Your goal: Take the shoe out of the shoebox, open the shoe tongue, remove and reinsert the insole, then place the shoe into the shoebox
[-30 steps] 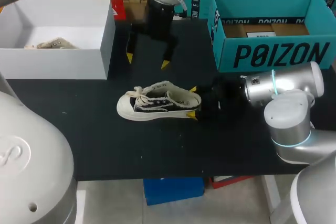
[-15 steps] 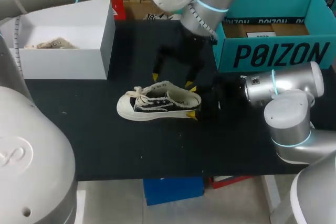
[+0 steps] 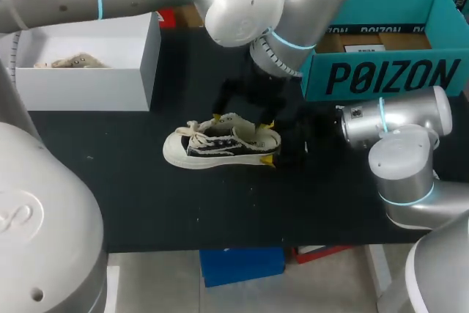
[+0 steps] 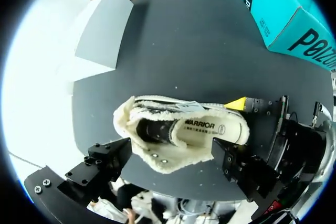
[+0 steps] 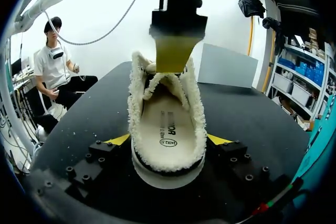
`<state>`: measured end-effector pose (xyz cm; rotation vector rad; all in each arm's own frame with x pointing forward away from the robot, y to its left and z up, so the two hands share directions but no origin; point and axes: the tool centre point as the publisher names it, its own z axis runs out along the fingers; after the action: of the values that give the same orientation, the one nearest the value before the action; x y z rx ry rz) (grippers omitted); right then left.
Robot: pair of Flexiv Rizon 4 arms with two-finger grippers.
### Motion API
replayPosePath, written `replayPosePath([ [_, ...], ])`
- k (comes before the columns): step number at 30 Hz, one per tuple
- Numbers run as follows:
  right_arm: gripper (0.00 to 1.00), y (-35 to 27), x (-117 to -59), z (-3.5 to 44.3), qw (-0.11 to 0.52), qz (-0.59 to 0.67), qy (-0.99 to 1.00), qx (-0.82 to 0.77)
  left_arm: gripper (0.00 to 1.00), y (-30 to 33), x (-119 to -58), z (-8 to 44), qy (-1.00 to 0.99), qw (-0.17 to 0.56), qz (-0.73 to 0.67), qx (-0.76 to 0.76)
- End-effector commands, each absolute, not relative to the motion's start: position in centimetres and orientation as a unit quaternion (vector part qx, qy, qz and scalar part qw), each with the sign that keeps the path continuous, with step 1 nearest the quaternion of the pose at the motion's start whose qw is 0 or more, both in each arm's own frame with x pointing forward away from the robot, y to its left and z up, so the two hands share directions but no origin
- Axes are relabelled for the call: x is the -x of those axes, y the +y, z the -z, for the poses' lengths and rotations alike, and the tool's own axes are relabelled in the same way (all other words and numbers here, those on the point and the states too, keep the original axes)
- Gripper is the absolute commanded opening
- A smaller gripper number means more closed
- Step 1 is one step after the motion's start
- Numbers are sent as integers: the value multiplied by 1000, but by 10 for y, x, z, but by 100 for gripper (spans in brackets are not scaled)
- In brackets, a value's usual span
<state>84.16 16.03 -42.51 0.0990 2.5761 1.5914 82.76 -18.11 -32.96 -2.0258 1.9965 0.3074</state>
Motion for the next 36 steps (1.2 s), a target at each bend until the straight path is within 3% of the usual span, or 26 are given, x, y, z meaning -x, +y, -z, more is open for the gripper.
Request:
replayPosePath([
  [1,0,161,-842,425,56,-523,850,-34,100,-180,-827,346,691,141,-114,700],
  [18,0,161,-842,425,56,-523,850,-34,99,-175,-833,373,703,157,-148,678],
  [19,0,161,-842,425,56,-523,850,-34,86,-175,-834,373,703,158,-149,677],
  [20,0,161,-842,425,56,-523,850,-34,58,-176,-834,373,704,159,-151,676],
  [22,0,161,-842,425,56,-523,850,-34,33,-175,-834,375,705,161,-157,672],
  [24,0,161,-842,425,56,-523,850,-34,0,-175,-834,376,706,164,-161,670],
  [36,0,161,-842,425,56,-523,850,-34,0,-168,-831,376,708,170,-172,663],
])
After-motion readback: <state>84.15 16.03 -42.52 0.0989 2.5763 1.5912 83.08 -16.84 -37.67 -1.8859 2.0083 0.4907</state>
